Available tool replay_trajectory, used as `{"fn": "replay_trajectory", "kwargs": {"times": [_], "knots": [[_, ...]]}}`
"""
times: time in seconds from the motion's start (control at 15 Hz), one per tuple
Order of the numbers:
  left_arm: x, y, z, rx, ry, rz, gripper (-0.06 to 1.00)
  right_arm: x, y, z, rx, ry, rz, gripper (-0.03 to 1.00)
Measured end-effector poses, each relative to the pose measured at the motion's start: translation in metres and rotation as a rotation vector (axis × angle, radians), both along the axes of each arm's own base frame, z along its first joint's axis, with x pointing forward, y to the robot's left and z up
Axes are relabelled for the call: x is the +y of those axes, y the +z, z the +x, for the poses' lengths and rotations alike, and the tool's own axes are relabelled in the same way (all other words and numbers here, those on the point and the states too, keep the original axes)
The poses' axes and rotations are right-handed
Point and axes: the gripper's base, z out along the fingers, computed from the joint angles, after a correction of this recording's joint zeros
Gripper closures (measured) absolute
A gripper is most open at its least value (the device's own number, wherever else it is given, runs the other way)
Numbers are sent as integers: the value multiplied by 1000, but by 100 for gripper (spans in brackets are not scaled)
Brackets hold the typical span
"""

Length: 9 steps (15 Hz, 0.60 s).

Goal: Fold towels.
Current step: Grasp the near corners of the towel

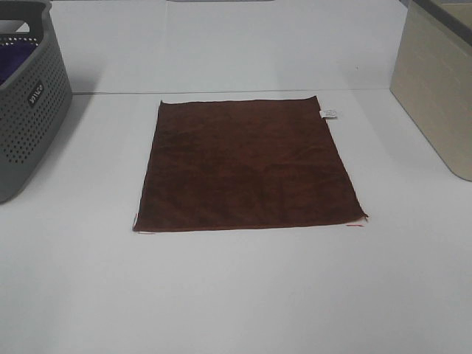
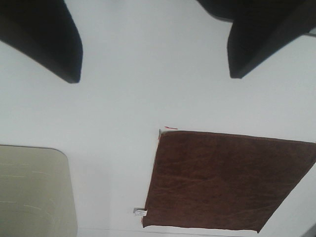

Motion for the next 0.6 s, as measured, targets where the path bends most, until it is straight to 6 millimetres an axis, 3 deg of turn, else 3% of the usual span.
{"fn": "replay_trajectory", "kwargs": {"times": [0.6], "knots": [[0, 0, 0, 0, 0, 0, 15, 0, 0, 0, 0, 0, 0, 20]]}}
